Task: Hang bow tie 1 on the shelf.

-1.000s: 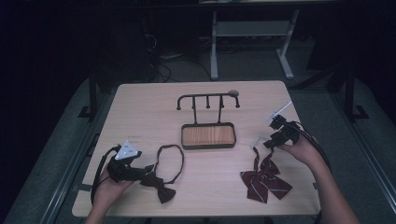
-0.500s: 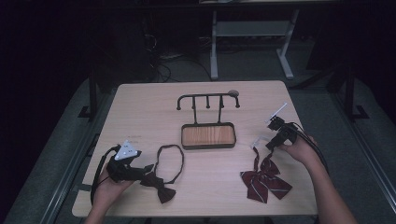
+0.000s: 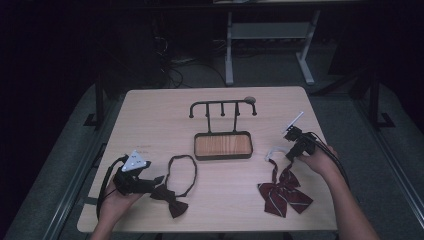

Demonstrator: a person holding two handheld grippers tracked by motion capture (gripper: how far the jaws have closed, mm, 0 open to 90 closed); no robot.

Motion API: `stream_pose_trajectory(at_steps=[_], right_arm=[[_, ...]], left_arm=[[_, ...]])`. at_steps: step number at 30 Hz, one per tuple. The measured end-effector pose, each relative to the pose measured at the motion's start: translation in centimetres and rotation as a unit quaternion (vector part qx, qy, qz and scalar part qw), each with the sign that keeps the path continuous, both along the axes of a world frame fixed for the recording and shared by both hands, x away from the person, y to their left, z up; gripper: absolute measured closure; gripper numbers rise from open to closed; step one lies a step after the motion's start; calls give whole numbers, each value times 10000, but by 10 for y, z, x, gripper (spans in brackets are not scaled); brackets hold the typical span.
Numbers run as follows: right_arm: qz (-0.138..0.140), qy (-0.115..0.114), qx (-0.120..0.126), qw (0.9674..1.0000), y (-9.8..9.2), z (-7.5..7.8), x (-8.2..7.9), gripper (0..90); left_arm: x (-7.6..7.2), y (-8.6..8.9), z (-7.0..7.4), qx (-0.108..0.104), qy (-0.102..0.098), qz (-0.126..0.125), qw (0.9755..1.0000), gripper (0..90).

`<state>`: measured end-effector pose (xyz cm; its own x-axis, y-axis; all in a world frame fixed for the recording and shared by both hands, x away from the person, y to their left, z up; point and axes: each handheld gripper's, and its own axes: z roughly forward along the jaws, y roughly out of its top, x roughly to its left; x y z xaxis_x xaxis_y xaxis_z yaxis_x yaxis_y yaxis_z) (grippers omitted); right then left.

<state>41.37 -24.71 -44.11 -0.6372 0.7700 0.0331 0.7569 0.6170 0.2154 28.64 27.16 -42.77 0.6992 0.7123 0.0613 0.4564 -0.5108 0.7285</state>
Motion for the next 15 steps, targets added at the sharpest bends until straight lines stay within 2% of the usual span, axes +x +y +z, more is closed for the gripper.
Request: stream_pose_trajectory(at_steps=[5, 8, 9, 14, 15], right_arm=[[86, 41, 92, 9999, 0, 2, -2, 824], [159, -60, 313, 9994, 0, 11, -7, 826], [159, -60, 313, 9994, 0, 11, -7, 826], [401, -49, 584, 9975, 3, 24, -13, 825], [534, -34, 683, 9962, 6, 29, -14, 825]], left_arm=[[0, 0, 0, 8, 21, -2, 10000, 278], [0, 0, 0, -3, 15, -4, 10000, 279], [0, 0, -1, -6, 44, -11, 10000, 279], [0, 0, -1, 34, 84, -59, 9999, 278], [0, 0, -1, 29, 90, -60, 9999, 278]])
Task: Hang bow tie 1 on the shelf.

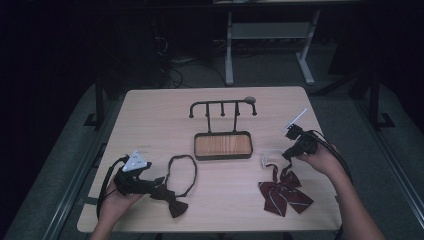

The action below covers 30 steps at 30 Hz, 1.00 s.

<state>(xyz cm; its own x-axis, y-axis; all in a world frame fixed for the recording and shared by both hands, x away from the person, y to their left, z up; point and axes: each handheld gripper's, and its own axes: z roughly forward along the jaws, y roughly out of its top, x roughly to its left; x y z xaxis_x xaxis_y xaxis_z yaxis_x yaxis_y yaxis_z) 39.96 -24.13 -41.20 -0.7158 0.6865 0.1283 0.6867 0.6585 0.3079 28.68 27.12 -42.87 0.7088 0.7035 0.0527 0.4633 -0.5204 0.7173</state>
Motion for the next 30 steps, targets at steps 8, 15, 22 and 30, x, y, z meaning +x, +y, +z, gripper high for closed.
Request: stream_pose_trajectory(at_steps=[8, 15, 22, 30], right_arm=[[424, -191, 99, 9989, 13, 21, -7, 821], [753, -340, 179, 9964, 25, 45, -14, 821], [910, -443, 152, 9947, 33, 64, -17, 822], [983, -516, 147, 9937, 35, 80, -18, 824]], left_arm=[[0, 1, 0, -41, -13, 16, 10000, 278], [0, 0, 0, -52, -33, 21, 10000, 278], [-1, 1, 1, -55, -49, 37, 10000, 278], [-1, 0, 0, -48, -57, 35, 10000, 278]])
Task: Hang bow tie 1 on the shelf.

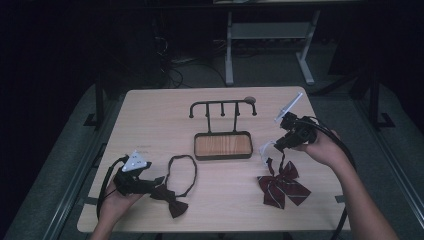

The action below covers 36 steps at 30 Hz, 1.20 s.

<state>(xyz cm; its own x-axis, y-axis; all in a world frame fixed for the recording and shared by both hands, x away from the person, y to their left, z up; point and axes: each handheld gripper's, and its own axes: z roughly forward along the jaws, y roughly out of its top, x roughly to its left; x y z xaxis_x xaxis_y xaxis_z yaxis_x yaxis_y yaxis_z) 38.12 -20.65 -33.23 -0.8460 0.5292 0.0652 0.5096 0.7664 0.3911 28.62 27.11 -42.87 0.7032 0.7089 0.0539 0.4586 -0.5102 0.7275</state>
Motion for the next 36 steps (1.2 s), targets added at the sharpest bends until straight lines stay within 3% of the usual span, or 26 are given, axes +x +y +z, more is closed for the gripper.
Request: stream_pose_trajectory(at_steps=[16, 36], right_arm=[[204, -100, 77, 9997, 9, 22, 0, 824], [235, -266, -13, 9994, 20, 50, 5, 825]], left_arm=[[0, 0, 0, 34, -24, 12, 10000, 278], [0, 0, 1, 9, -63, 16, 10000, 278]])
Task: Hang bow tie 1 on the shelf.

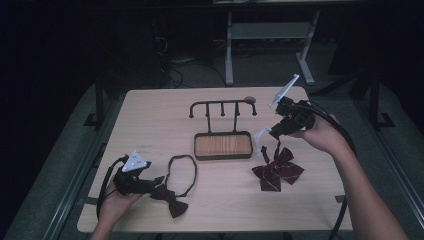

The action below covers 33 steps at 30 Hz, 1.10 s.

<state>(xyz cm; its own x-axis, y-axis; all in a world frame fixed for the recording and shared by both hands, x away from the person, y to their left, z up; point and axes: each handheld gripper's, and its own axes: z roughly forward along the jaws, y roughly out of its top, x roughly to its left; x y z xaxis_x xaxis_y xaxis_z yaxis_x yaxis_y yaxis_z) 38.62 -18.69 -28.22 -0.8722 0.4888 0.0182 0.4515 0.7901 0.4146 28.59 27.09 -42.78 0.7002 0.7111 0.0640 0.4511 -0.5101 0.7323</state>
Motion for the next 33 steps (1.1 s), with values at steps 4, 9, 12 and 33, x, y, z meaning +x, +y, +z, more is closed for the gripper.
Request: stream_pose_trajectory(at_steps=[4, 9, 12, 33], right_arm=[[-1, -47, 1, 10000, 2, 6, 2, 826], [-15, -49, -19, 10000, 4, 11, 4, 826], [-5, -62, -23, 10000, 5, 14, 6, 826], [-94, -131, 21, 9999, 18, 32, 25, 826]], left_arm=[[0, 0, 0, 18, -4, -1, 10000, 278], [0, 1, 0, 17, -1, -6, 10000, 278], [0, 0, 0, 12, -6, -3, 10000, 278], [-1, 0, 1, 16, -25, -7, 10000, 278]])
